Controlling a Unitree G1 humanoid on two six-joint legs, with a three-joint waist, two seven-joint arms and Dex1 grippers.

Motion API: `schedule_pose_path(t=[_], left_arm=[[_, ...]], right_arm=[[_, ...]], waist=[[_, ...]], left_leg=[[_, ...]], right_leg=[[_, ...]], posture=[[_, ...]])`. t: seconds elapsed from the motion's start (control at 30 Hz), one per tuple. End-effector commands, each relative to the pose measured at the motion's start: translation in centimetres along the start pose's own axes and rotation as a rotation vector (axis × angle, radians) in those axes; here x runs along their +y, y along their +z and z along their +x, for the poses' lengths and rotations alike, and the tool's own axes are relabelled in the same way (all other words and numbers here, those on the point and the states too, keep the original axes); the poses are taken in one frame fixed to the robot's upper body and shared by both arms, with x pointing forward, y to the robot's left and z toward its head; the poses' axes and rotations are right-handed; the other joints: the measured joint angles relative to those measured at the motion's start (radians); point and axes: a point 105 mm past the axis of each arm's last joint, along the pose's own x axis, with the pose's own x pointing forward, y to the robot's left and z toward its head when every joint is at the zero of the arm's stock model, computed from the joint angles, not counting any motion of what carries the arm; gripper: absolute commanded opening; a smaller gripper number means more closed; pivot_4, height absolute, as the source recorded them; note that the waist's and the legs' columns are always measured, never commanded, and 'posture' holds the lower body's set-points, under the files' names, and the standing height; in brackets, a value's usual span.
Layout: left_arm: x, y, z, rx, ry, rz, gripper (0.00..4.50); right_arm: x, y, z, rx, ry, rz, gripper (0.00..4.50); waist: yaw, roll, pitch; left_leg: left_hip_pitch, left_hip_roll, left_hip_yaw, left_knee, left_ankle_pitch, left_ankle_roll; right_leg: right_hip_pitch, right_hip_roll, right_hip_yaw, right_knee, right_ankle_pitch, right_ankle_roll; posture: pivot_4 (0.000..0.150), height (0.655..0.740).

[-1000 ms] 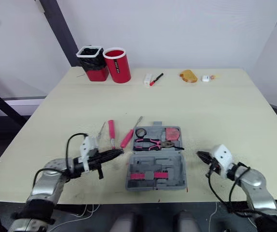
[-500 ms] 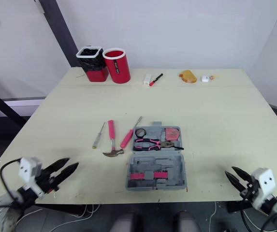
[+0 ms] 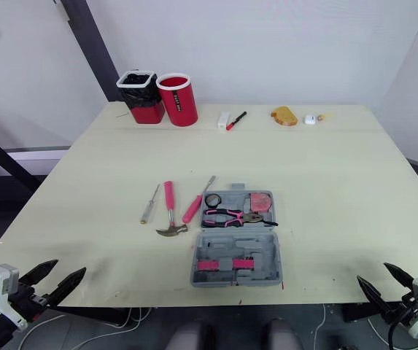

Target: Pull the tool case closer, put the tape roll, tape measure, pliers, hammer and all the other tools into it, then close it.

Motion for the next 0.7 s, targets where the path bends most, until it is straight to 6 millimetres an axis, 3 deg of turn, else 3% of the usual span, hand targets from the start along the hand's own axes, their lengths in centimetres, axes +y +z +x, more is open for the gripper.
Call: schedule_pose_path(t=[0.03, 0.23, 0.4, 0.7], left_arm=[[-0.1, 1.8, 0.0, -0.050, 0.011, 0.031, 4.50], [-0.8, 4.0, 1.7, -0.081, 0.042, 0.014, 4.50], [-0.9, 6.5, 5.2, -0.133, 0.122, 0.026, 4.50], [-2.5, 9.1, 9.5, -0.127, 0.267, 0.036, 4.50]], right_arm=[[0.1, 0.9, 0.2, -0.041, 0.017, -0.031, 4.46], [2.4, 3.4, 1.8, -0.086, 0.155, -0.066, 4.46], [5.6, 6.8, 4.5, -0.142, 0.343, -0.098, 4.46], [10.8, 10.8, 8.1, -0.215, 0.640, -0.215, 4.46]], waist=[[0.000, 0.000, 0.000], [0.000, 0.001, 0.000], [0.002, 0.001, 0.000], [0.000, -0.001, 0.000]], left_leg=[[0.000, 0.000, 0.000, 0.000, 0.000, 0.000], [0.000, 0.001, 0.000, 0.000, 0.000, 0.000], [0.000, -0.003, 0.000, 0.000, 0.000, 0.000], [-0.001, -0.005, -0.002, 0.000, 0.000, 0.000]], right_leg=[[0.000, 0.000, 0.000, 0.000, 0.000, 0.000], [0.000, 0.000, 0.000, 0.000, 0.001, -0.001], [0.000, 0.000, 0.000, 0.001, 0.001, -0.001], [0.000, 0.001, 0.000, 0.000, 0.004, 0.003]], posture=[[0.150, 0.7371], [0.150, 0.7371], [0.150, 0.7371], [0.150, 0.7371]])
